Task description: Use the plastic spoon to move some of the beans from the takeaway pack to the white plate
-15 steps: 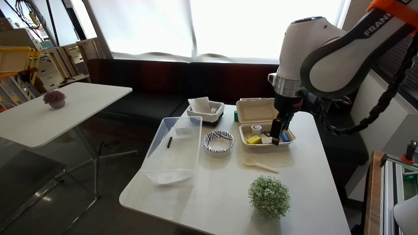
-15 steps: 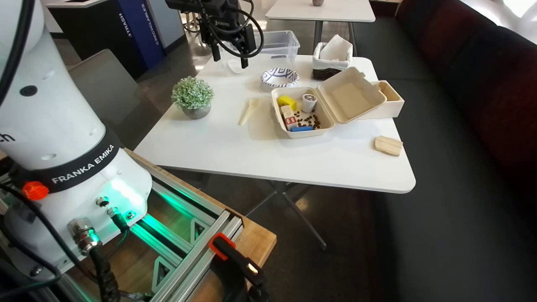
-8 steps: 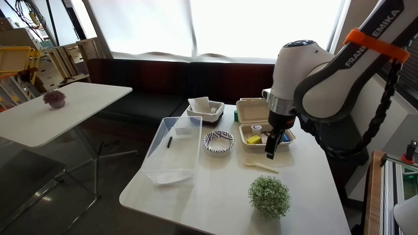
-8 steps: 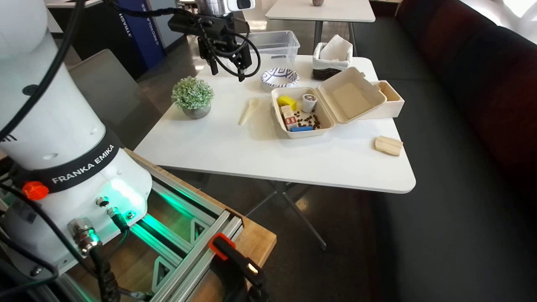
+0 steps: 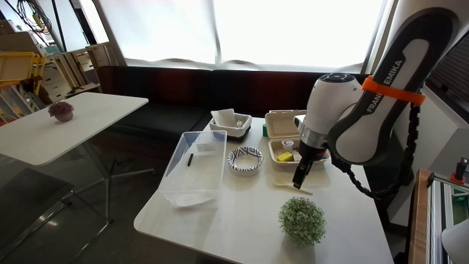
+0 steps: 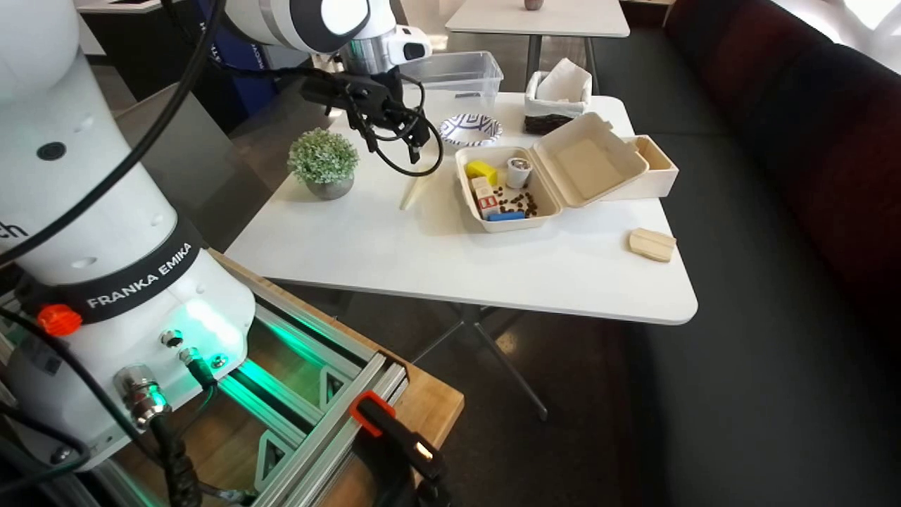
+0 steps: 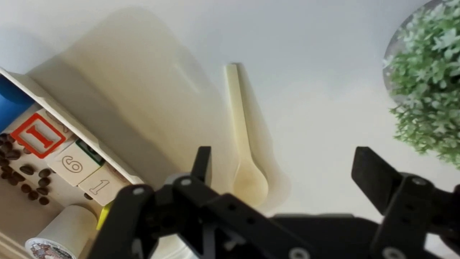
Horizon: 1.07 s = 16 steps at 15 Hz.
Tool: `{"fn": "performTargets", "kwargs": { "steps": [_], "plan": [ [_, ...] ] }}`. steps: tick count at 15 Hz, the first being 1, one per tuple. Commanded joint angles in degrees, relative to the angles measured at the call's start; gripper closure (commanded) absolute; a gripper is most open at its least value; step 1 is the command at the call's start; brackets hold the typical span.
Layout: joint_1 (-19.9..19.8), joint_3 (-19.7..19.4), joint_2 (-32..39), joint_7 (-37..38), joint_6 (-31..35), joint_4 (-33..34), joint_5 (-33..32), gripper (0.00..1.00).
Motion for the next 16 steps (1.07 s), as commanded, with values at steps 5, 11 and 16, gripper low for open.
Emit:
{"fn": "performTargets", "kwargs": {
  "steps": [5, 11, 16],
  "plan": [
    [1.01, -1.65, 9.8, -0.15, 12.46, 0.72, -1.73, 0.0],
    [1.04, -2.68, 13.9, -1.71, 16.27, 1.89, -2.33, 0.27],
    [1.72, -3.42, 16.0, -3.01, 16.38, 3.47, -2.86, 0.49]
  ]
}}
